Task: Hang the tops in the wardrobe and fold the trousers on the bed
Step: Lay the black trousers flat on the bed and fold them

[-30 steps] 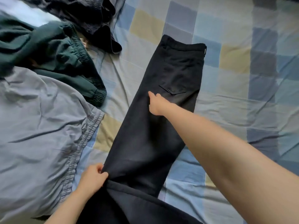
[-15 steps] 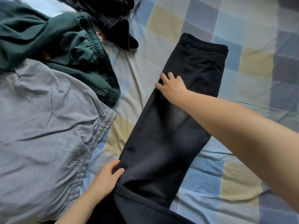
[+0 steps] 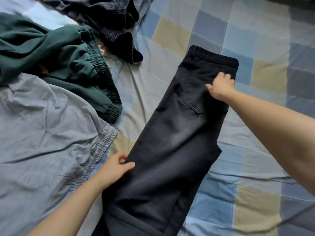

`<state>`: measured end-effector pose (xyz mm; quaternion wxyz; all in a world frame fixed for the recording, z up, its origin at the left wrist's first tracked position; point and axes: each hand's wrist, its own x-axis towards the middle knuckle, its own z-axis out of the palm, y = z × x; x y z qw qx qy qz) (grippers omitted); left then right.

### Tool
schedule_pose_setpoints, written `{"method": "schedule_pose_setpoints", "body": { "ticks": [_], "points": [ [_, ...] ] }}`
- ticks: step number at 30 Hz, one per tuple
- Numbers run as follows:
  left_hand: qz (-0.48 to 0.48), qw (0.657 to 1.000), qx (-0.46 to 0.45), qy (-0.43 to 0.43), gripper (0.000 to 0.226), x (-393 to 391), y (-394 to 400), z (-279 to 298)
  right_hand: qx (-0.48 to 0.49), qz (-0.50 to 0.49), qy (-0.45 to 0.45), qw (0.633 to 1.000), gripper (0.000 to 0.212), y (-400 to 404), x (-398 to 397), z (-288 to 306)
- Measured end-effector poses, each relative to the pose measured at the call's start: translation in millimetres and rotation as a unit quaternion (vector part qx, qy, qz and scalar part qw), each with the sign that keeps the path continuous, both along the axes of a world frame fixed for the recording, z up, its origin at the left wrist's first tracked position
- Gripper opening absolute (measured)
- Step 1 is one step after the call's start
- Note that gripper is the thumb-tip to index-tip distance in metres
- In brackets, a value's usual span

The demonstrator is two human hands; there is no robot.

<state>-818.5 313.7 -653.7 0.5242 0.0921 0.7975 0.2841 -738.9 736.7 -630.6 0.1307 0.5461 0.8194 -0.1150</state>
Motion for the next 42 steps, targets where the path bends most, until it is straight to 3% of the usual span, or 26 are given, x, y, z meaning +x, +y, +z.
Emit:
{"method": "schedule_pose_setpoints", "body": {
  "ticks": [2, 7, 10, 14, 17, 19, 23, 28, 30, 32, 37, 39, 42],
  "points": [
    [0.057, 0.997, 0.044, -0.009, 0.016, -3.0, 36.0, -1.8, -0.013, -0.086, 0.010, 0.996, 0.076, 24.0, 21.3, -7.0],
    [0.113, 0.988, 0.092, 0.046, 0.015, -4.5, 116.2, -11.5, -0.113, -0.163, 0.121, 0.973, 0.078, 56.5, 45.7, -33.8],
    [0.137, 0.984, 0.110, 0.034, 0.019, -2.2, 146.0, -19.9, -0.142, -0.250, 0.240, 0.927, 0.051, 68.5, 54.0, -44.5],
    [0.114, 0.979, 0.096, 0.138, 0.012, -8.2, 154.8, -30.7, -0.128, -0.332, 0.349, 0.867, 0.014, 78.2, 62.8, -50.3],
    [0.116, 0.976, 0.078, 0.169, 0.010, -9.0, 160.4, -37.0, -0.163, -0.428, 0.385, 0.801, 0.027, 88.9, 71.7, -60.0],
    [0.127, 0.979, 0.082, 0.138, 0.011, -9.5, 160.6, -38.4, -0.222, -0.436, 0.414, 0.768, 0.032, 88.3, 71.0, -58.9],
    [0.136, 0.986, 0.071, 0.062, 0.016, -9.2, 141.1, -33.2, -0.250, -0.416, 0.418, 0.768, 0.023, 54.2, 85.9, -49.0],
    [0.084, 0.993, 0.009, 0.082, 0.012, 11.9, 82.8, -18.4, -0.281, -0.342, 0.368, 0.817, 0.027, -39.5, 145.6, -44.3],
    [0.055, 0.994, -0.022, 0.091, 0.012, 25.0, 52.7, -12.5, -0.256, -0.359, 0.354, 0.825, 0.036, -87.9, 170.4, -46.3],
    [0.038, 0.993, -0.051, 0.097, 0.012, 37.8, 20.6, -5.6, -0.236, -0.382, 0.327, 0.832, 0.031, -139.6, 191.6, -40.9],
    [0.020, 0.988, -0.113, 0.106, 0.013, 55.4, -38.1, 1.6, -0.440, -0.442, 0.311, 0.717, 0.025, -228.9, 200.2, -22.5],
    [0.012, 0.986, -0.131, 0.099, 0.011, 56.6, -50.3, 4.1, -0.466, -0.424, 0.330, 0.703, 0.019, -238.9, 192.5, -20.5],
    [0.052, 0.984, -0.146, 0.083, 0.005, 59.7, -67.1, 4.5, -0.427, -0.420, 0.336, 0.727, 0.020, -236.9, 189.7, -23.3]
  ]
}}
